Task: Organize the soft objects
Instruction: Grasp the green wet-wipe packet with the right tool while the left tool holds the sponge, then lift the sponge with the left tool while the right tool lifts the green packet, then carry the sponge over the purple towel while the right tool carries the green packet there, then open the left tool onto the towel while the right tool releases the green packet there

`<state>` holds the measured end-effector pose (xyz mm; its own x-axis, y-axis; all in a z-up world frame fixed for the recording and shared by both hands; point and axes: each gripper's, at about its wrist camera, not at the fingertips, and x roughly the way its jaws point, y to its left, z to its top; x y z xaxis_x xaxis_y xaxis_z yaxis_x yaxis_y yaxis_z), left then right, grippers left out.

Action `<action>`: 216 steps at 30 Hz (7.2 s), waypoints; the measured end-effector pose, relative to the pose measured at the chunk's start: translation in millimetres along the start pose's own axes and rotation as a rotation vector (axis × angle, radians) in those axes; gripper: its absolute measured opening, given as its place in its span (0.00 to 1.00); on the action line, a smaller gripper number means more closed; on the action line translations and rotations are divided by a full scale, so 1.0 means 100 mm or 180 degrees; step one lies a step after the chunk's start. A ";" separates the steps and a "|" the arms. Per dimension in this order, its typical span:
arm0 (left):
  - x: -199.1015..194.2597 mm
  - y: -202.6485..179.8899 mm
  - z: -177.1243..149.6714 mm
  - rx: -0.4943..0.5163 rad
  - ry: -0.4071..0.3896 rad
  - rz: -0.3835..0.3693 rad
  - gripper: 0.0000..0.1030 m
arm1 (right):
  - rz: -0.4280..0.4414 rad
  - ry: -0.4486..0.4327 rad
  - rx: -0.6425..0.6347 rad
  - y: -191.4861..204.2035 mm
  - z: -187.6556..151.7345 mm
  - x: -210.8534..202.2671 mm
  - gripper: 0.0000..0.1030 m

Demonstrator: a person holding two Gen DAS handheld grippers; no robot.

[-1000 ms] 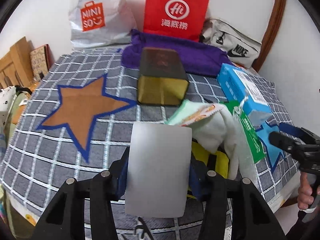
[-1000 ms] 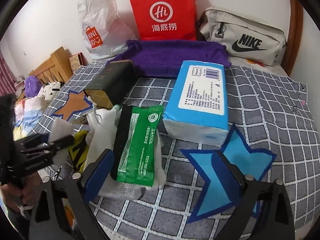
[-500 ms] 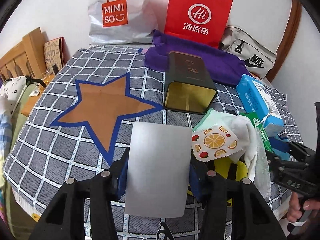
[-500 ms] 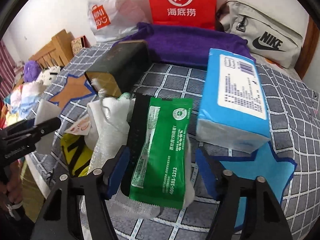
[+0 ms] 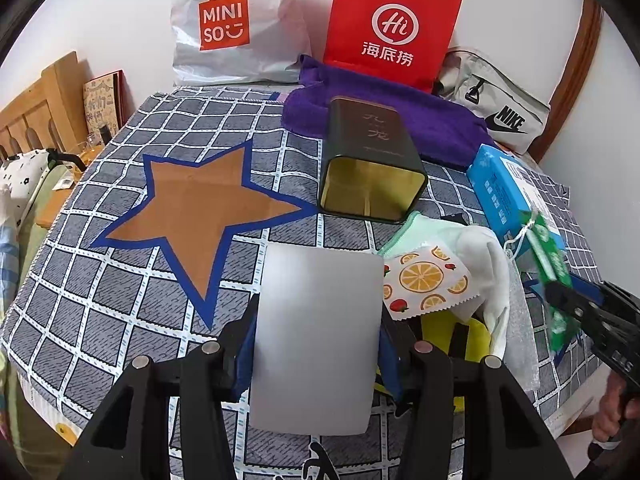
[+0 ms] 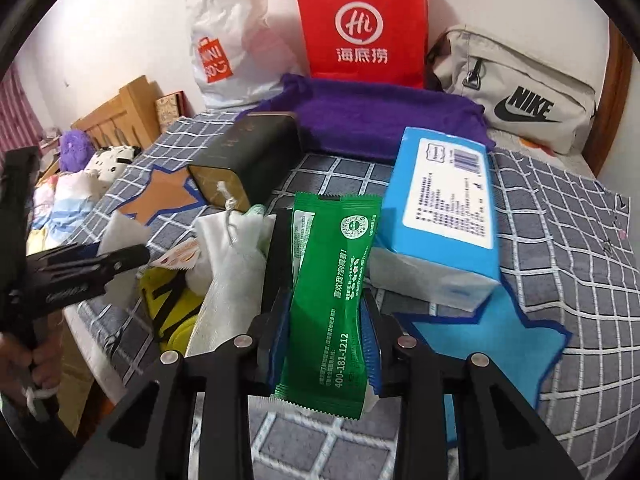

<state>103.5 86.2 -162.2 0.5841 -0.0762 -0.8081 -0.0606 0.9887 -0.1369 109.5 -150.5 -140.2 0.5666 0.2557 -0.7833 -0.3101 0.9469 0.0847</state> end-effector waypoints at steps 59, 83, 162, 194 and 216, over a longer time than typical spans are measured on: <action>-0.24 -0.44 1.30 0.0174 -0.0273 0.0033 0.47 | 0.0289 -0.0319 0.0282 -0.93 0.93 -0.30 0.12; 0.31 -0.53 1.76 0.0147 -0.0109 0.0022 0.47 | 0.0733 -0.0117 0.0521 -1.19 1.50 0.34 0.12; 0.20 -0.45 1.66 0.0122 -0.0120 -0.0076 0.47 | 0.0391 -0.0547 0.0541 -1.10 1.32 -0.13 0.08; 1.44 -0.61 2.65 0.0250 0.0263 0.0051 0.47 | 0.0659 -0.0486 0.0492 -1.58 2.30 1.09 0.08; 2.12 -0.57 2.84 0.0050 0.0627 -0.0101 0.51 | 0.0622 0.0003 0.0317 -1.77 2.25 1.70 0.15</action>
<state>460.6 50.5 -163.0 0.4157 -0.1294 -0.9002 -0.0311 0.9872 -0.1562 432.5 -230.9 -149.8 0.5023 0.4360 -0.7467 -0.3370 0.8940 0.2953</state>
